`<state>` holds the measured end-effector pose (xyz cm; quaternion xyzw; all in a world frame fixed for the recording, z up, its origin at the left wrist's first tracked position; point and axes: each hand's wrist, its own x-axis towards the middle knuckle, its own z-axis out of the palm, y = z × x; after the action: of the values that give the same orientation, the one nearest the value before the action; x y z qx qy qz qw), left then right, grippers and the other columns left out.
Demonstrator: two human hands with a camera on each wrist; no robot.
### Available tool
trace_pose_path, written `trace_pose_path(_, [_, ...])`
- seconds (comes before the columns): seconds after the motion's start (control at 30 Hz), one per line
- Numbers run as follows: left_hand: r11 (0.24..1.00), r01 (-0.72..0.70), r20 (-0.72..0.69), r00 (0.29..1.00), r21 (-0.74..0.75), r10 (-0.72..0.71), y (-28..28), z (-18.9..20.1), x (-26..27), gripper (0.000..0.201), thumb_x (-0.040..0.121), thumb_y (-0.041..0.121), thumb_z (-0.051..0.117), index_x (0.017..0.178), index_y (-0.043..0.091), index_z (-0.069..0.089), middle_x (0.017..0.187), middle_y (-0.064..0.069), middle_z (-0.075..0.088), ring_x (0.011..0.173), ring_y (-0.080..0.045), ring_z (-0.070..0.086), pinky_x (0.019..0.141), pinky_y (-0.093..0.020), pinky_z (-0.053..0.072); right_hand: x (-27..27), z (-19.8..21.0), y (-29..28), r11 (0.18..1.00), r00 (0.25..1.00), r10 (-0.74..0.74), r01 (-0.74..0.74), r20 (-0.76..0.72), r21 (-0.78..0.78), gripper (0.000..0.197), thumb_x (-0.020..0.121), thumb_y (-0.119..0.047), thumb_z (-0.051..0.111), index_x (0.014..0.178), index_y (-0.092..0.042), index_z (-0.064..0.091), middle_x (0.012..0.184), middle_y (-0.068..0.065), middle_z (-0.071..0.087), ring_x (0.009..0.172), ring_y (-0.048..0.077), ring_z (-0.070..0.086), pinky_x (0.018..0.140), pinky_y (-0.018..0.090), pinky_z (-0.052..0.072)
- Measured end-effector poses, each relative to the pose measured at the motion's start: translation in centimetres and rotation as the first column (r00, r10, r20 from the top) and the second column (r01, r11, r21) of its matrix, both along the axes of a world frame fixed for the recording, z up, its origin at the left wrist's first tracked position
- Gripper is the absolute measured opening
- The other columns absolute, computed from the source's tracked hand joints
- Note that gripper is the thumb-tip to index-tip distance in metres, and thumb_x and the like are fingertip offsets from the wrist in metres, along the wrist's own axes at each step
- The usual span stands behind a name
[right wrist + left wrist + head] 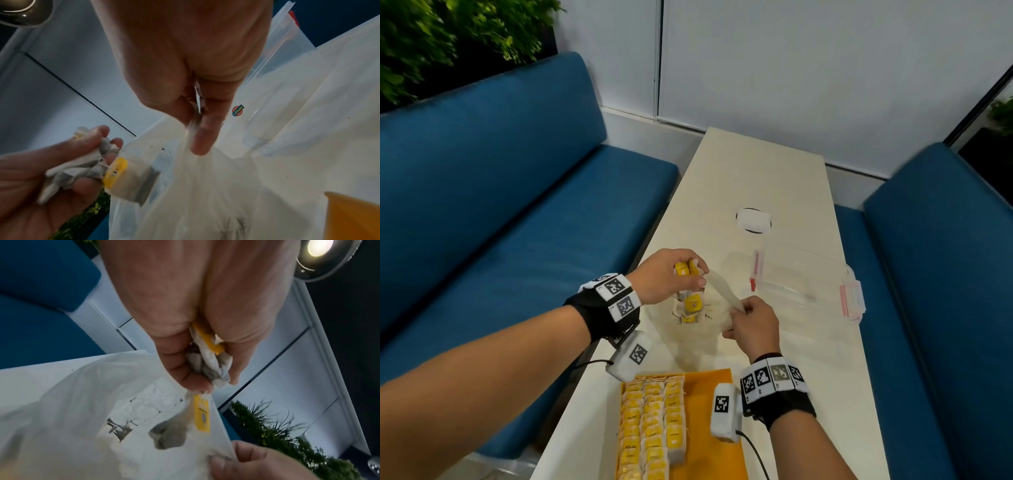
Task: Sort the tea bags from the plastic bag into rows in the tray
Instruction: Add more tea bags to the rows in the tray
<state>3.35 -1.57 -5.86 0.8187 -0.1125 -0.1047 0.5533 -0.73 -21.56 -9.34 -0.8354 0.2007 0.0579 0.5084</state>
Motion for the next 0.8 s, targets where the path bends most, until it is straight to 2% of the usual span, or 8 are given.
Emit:
trace_pose_path(0.1, [0.988,-0.047,-0.080,0.996,-0.148,0.036,0.0,0.6,-0.7,0.015,0.089,0.010,0.076,0.103,0.010,0.072,0.079,0.000,0.074,0.074,-0.010,0.070,0.062,-0.019,0.053,-0.9,0.4,-0.1,0.990,0.996,0.064,-0.056,0.058,-0.133,0.031,0.086,-0.016,0.065,0.114,-0.017,0.053,0.119,0.002,0.052,0.086,0.019,0.060,0.075,0.032,0.052])
trace_pose_path(0.17, [0.974,-0.059,-0.110,0.993,-0.220,0.036,0.0,1.1,-1.1,0.015,0.089,0.010,0.076,0.104,0.011,0.072,0.084,-0.004,0.074,0.078,-0.013,0.071,0.066,-0.023,0.054,-2.1,1.3,0.1,0.976,0.969,0.121,-0.077,0.213,-0.206,0.046,0.085,-0.019,0.068,0.126,-0.024,0.048,0.124,-0.008,0.042,0.092,0.013,0.056,0.076,0.023,0.044])
trace_pose_path(0.23, [0.947,-0.073,-0.164,0.986,-0.312,0.022,0.0,1.5,-1.6,0.014,0.090,0.010,0.075,0.104,0.010,0.071,0.088,-0.005,0.072,0.080,-0.014,0.070,0.066,-0.026,0.055,-3.2,2.2,0.5,0.983,0.926,0.168,-0.133,0.337,-0.124,0.044,0.084,-0.020,0.071,0.122,-0.030,0.052,0.120,-0.016,0.046,0.094,0.006,0.057,0.074,0.020,0.045])
trace_pose_path(0.33, [0.899,-0.081,-0.249,0.968,-0.431,-0.033,-0.1,2.1,-2.6,0.012,0.092,0.010,0.072,0.104,0.012,0.070,0.091,-0.006,0.070,0.082,-0.018,0.069,0.068,-0.032,0.057,-4.0,3.2,1.4,0.953,0.915,0.258,-0.294,0.309,0.075,0.037,0.085,-0.027,0.075,0.118,-0.032,0.060,0.117,-0.021,0.058,0.100,0.000,0.060,0.075,0.016,0.048])
trace_pose_path(0.43, [0.864,-0.104,-0.313,0.948,-0.493,-0.064,0.0,2.0,-3.7,0.013,0.093,0.012,0.071,0.106,0.014,0.069,0.096,-0.010,0.069,0.085,-0.021,0.069,0.072,-0.034,0.057,-4.1,3.4,2.1,0.902,0.890,0.353,-0.405,0.290,0.146,0.021,0.086,-0.018,0.075,0.105,-0.025,0.068,0.098,-0.008,0.072,0.086,0.004,0.067,0.072,0.019,0.053])
trace_pose_path(0.53, [0.828,-0.178,-0.373,0.927,-0.531,-0.040,0.5,1.3,-4.8,0.012,0.094,0.015,0.071,0.106,0.016,0.068,0.100,-0.008,0.069,0.085,-0.018,0.069,0.068,-0.029,0.056,-4.4,3.0,2.8,0.910,0.895,0.356,-0.397,0.269,0.118,0.003,0.088,-0.010,0.071,0.086,-0.011,0.068,0.075,0.006,0.071,0.066,0.009,0.063,0.061,0.023,0.049])
trace_pose_path(0.7, [0.733,-0.359,-0.514,0.858,-0.578,0.016,1.7,-1.7,-7.5,0.017,0.095,0.018,0.068,0.111,0.013,0.068,0.099,-0.006,0.069,0.080,-0.017,0.065,0.069,-0.028,0.056,-5.1,2.1,3.9,0.908,0.892,0.414,-0.420,0.182,-0.009,0.009,0.090,-0.017,0.068,0.082,-0.014,0.066,0.069,0.007,0.069,0.062,0.013,0.064,0.060,0.029,0.051])
trace_pose_path(0.8, [0.621,-0.496,-0.622,0.783,-0.607,0.018,2.2,-3.9,-9.3,0.021,0.094,0.019,0.068,0.113,0.012,0.068,0.102,-0.009,0.068,0.074,-0.019,0.062,0.069,-0.030,0.057,-5.5,1.4,5.0,0.861,0.857,0.503,-0.485,0.113,-0.155,0.010,0.089,-0.022,0.066,0.080,-0.019,0.064,0.073,0.002,0.068,0.070,0.020,0.066,0.070,0.040,0.056])
